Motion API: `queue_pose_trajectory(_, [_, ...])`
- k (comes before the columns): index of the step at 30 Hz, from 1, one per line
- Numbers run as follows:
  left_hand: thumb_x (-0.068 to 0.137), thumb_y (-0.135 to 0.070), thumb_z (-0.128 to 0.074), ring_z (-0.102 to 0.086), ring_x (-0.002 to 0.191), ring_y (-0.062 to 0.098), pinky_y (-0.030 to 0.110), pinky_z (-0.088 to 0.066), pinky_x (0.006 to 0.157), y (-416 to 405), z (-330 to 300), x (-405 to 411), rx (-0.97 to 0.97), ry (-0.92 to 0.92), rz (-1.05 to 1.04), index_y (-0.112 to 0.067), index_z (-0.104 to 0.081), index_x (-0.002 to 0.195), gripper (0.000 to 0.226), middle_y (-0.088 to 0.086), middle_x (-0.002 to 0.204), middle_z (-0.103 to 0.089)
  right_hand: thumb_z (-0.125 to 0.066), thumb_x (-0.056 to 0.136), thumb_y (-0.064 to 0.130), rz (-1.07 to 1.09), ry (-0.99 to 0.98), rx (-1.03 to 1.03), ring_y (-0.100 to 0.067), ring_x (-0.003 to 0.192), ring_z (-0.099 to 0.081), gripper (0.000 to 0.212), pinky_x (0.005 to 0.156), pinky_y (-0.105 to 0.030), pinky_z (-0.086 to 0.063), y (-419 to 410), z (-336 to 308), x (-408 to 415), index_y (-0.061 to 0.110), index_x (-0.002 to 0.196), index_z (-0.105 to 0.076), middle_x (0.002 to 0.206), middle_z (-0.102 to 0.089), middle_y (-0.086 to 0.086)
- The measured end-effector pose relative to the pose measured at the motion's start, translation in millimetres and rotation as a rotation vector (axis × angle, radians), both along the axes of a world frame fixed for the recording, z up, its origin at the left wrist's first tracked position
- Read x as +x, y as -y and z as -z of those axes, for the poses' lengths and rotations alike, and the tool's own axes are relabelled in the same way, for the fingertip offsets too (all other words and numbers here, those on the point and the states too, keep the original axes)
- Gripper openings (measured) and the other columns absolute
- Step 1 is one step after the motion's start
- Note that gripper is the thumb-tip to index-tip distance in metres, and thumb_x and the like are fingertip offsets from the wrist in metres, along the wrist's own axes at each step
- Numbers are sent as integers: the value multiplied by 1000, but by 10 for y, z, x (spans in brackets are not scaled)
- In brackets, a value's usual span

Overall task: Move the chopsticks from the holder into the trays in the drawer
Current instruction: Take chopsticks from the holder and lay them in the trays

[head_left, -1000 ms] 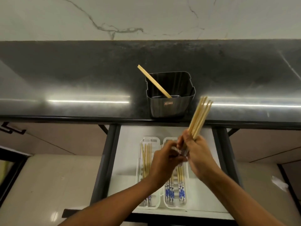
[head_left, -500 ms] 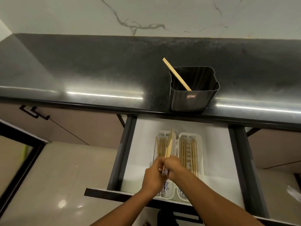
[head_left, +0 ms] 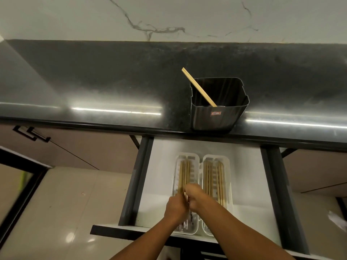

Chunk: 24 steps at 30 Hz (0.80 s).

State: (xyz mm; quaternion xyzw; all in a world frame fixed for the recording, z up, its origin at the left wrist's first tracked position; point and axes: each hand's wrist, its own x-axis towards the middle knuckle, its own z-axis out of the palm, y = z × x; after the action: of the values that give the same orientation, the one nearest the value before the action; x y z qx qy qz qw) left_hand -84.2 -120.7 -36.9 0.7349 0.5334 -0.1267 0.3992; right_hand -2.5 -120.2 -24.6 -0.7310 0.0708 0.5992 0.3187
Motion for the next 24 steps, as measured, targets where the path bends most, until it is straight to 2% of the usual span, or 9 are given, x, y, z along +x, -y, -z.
queue_pose_trajectory(3, [94,-15,-44,-63,85,24,33,-55,83,-1,0,11,-18,-43,26,-8,-60,110,24,13,110,-68,-32,84,-6,34,-20,24,-30,84,-58,34,71,-37,-47,4,-8,-7,-5,92,-65,91,-64,-22])
queue_pose_trajectory(5, [96,-15,-44,-66,96,26,30,-52,84,-11,-19,14,-13,-59,44,-8,-61,112,25,13,113,-68,-32,87,-5,30,-12,48,-31,89,-62,33,75,-37,-50,11,-28,-2,-5,93,-64,97,-66,-22])
queue_pose_trajectory(9, [95,-13,-45,-65,101,26,28,-51,85,-40,-57,-8,8,-25,45,-11,-61,114,25,10,114,-67,-38,87,-2,-24,25,123,-28,78,-62,24,67,-34,-49,84,-136,36,1,82,-61,79,-60,-16])
queue_pose_trajectory(12, [95,-9,-43,-65,100,26,30,-53,87,-132,-154,-26,34,34,34,-9,-62,110,23,12,112,-68,-42,89,6,-190,229,256,-21,70,-52,21,65,-33,-41,163,-398,113,7,80,-61,75,-53,-9])
queue_pose_trajectory(14, [97,-9,-42,-68,93,27,34,-57,84,-242,-308,6,32,156,-23,-10,-62,97,21,14,102,-69,-44,94,10,-265,396,411,-19,70,-50,20,66,-30,-44,175,-712,208,2,86,-60,77,-53,-8])
queue_pose_trajectory(17, [98,-14,-44,-70,73,19,33,-60,64,-516,-593,92,95,311,-89,-17,-57,78,24,6,85,-69,-49,96,16,-354,725,620,-11,72,-57,14,65,-17,-48,51,-1357,435,9,89,-60,77,-58,0])
queue_pose_trajectory(20, [97,-17,-49,-67,73,16,27,-58,63,-840,-994,220,110,499,-244,-21,-59,85,15,4,84,-66,-53,94,12,-309,984,787,-1,64,-56,9,59,-10,-47,-210,-1887,705,15,90,-60,72,-56,9])
queue_pose_trajectory(22, [97,-16,-49,-67,75,17,27,-58,66,-1073,-1283,313,189,618,-312,-21,-60,88,15,6,84,-66,-55,92,10,-255,1120,828,-2,60,-56,9,57,-12,-48,-419,-2126,896,13,89,-63,67,-56,9])
queue_pose_trajectory(24, [97,-16,-49,-67,75,14,22,-56,65,-1264,-1563,413,234,723,-354,-14,-64,92,16,6,82,-67,-55,90,10,-256,1215,773,-5,61,-56,10,58,-17,-48,-638,-2289,1081,12,91,-65,68,-58,9])
